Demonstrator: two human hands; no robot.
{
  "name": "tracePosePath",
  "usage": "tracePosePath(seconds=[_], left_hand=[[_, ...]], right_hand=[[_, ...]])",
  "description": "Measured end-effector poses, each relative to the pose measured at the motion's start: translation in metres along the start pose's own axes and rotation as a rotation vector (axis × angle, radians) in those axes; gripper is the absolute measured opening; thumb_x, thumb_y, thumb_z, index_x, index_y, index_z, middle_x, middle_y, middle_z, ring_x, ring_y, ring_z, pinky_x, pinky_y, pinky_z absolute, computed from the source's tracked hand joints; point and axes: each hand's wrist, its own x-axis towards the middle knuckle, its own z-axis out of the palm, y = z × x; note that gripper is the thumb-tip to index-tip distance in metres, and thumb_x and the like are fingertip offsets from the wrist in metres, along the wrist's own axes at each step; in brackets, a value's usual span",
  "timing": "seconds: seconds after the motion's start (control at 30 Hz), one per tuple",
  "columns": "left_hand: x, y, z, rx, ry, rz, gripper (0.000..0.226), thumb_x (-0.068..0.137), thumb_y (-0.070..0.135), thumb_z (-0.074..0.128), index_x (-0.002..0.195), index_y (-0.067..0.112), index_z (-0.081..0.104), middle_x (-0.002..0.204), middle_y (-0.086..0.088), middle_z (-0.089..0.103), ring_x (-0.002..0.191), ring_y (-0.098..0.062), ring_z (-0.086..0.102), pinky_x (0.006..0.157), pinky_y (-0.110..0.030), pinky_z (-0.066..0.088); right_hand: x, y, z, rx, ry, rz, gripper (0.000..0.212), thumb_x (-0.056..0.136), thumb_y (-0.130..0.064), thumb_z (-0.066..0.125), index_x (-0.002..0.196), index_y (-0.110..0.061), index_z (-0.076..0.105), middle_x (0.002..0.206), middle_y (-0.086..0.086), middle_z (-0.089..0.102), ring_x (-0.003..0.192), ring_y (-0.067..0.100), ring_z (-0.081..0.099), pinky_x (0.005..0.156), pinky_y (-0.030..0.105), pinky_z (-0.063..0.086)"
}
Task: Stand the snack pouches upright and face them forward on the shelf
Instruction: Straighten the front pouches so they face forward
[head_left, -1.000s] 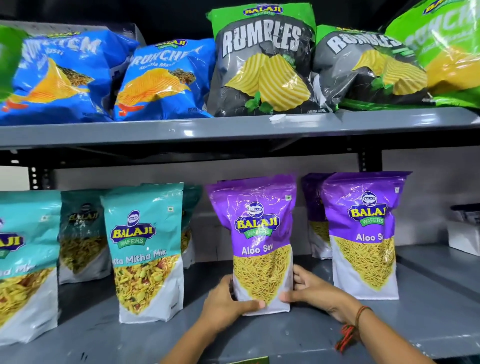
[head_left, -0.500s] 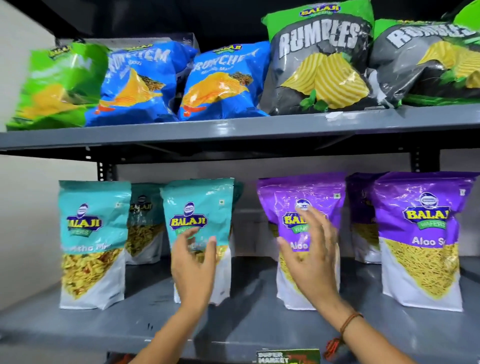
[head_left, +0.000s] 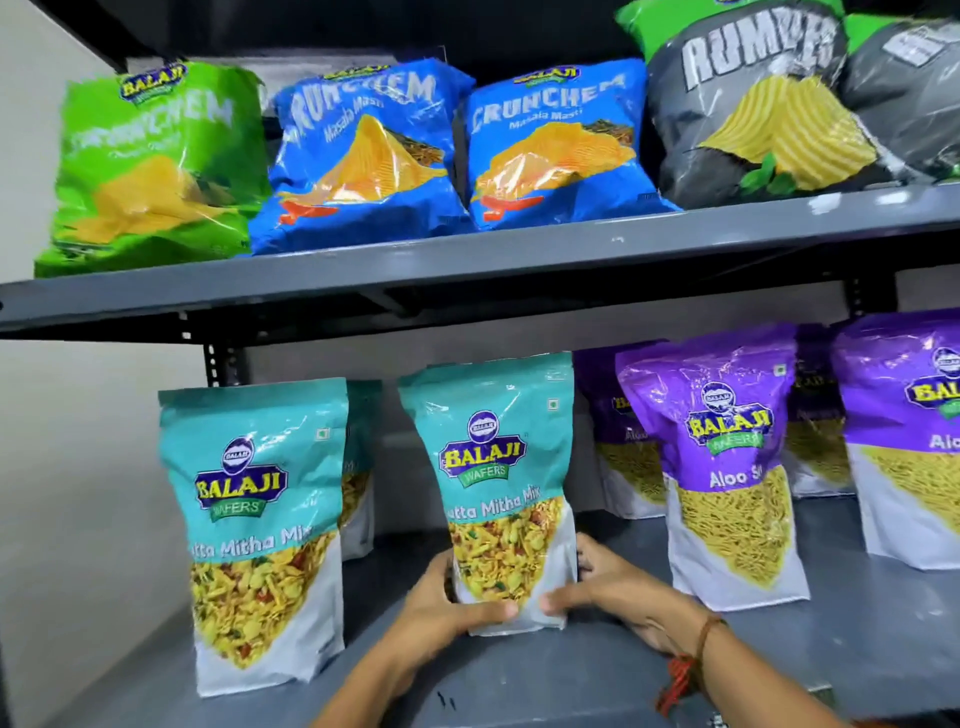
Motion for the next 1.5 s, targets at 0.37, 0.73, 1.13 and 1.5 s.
tracePosePath(seconds=[0.37,0.73,1.13,1.5], left_hand=[[-0.016,0.004,-0.005,0.040,0.012,-0.022,0.100,0.041,0.040,0.096,0.130,0.022,0.054,0.123,0.004,0.070,0.111,-0.013,0.067,0.102,-0.039,0.052],[-0.072,0.034,-0.038,0.358,0.826,0.532,0.055,0.085,0.065,0.054,0.134,0.040,0.049,0.124,0.019,0.059,0.113,0.004,0.056,0.092,-0.019,0.046],[-0.090,-0.035,-0.205,0.029,0.413,0.048,0.123,0.029,0.072,0.085,0.137,0.034,0.039,0.144,-0.002,0.053,0.125,-0.014,0.057,0.105,-0.035,0.047],[-0.082,-0.051,-0.228,0.114,0.132,0.014,0.104,0.038,0.054,0.092,0.129,0.024,0.050,0.124,0.006,0.067,0.110,-0.012,0.065,0.101,-0.038,0.052]], right_hand=[[-0.013,-0.008,0.011,-0.100,0.022,0.003,0.091,0.057,-0.023,0.094,0.135,-0.031,0.048,0.133,-0.007,0.065,0.124,0.014,0.060,0.111,0.045,0.044],[-0.038,-0.060,0.083,-0.585,0.797,-0.713,0.085,0.069,-0.049,0.076,0.141,-0.032,0.034,0.141,-0.014,0.039,0.134,-0.003,0.031,0.115,0.018,0.024],[0.040,-0.039,0.219,-0.255,0.154,-0.094,0.103,0.068,-0.038,0.085,0.148,-0.028,0.021,0.153,0.003,0.035,0.138,0.016,0.038,0.109,0.029,0.038],[0.060,-0.032,0.246,-0.186,0.089,0.008,0.087,0.053,-0.038,0.090,0.125,-0.039,0.040,0.104,-0.038,0.048,0.094,-0.018,0.057,0.070,0.003,0.051]])
